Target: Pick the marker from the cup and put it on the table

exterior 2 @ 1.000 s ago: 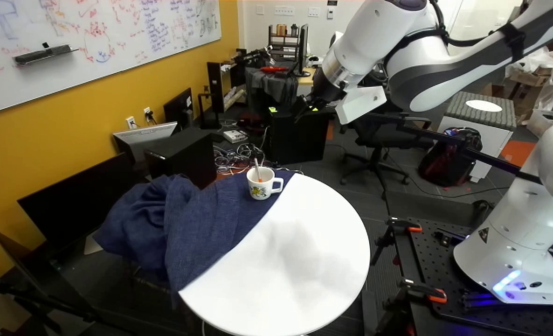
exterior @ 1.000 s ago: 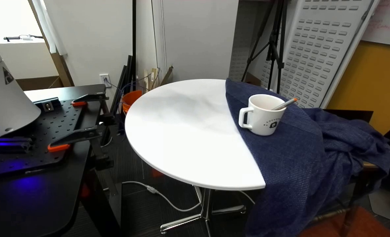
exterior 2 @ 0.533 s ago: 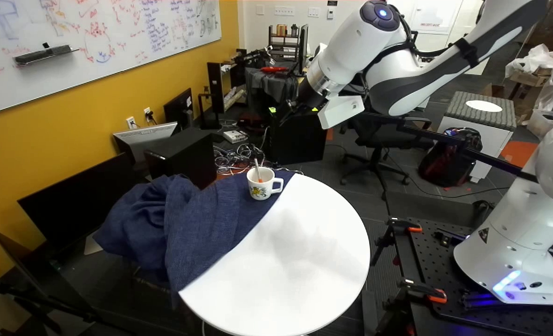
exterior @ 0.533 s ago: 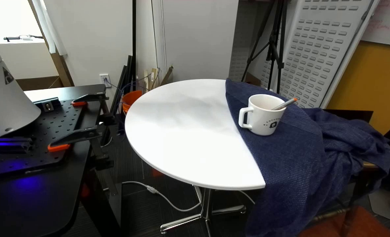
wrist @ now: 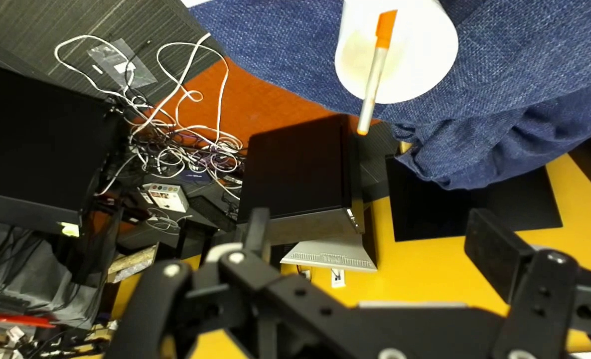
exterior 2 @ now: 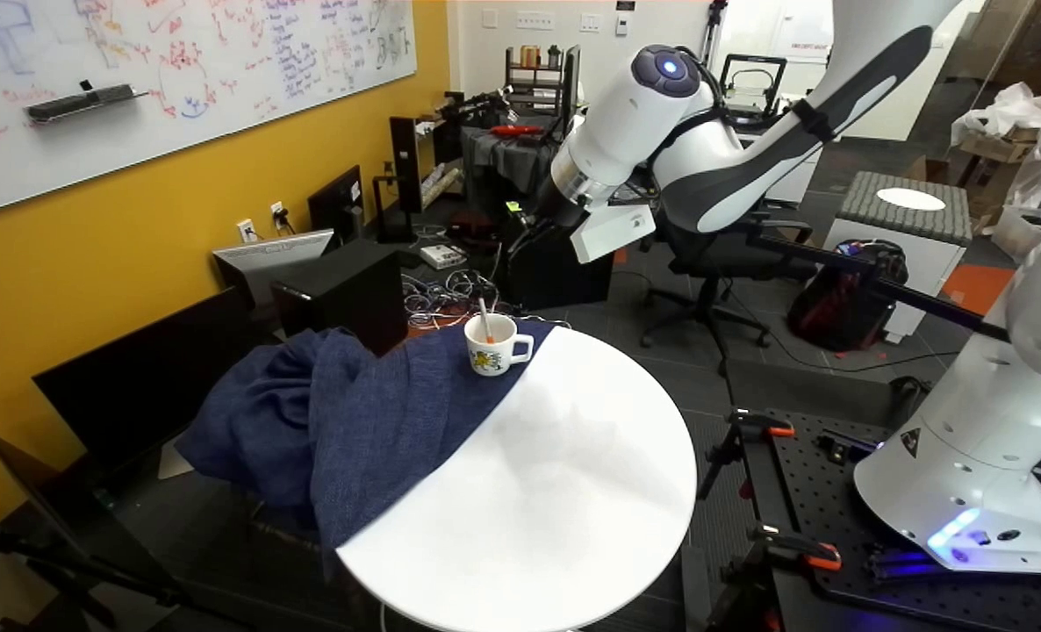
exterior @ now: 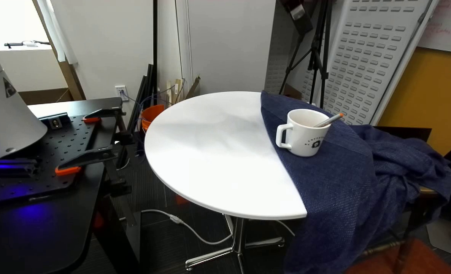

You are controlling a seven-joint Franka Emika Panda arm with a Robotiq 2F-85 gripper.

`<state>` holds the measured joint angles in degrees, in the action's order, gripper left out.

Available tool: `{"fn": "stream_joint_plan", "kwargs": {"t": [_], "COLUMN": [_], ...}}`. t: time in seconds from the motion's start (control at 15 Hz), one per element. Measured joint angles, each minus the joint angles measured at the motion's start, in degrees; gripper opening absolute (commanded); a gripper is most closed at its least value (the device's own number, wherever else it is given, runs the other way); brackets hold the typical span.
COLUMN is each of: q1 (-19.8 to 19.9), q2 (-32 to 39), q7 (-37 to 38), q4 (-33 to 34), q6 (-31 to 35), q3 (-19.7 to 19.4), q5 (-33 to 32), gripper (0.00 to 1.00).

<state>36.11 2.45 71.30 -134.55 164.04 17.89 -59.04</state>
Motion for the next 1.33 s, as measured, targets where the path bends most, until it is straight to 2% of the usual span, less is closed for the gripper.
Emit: {"fn": "stream_joint_plan", "kwargs": {"t": [0.27,0.73,1.33], "q1": [0.0,0.0,-0.8], "q2": [3.9,4.5,6.4], "q7": [-0.4,0.3,11.0], "q4": [1.2,1.5,2.5], "q6": [0.0,0.0,-2.6], "q3": [0.0,-0.1,-0.9], "q5": [0.8,0.7,-4.8], "gripper": [1.0,1.0,1.0]}}
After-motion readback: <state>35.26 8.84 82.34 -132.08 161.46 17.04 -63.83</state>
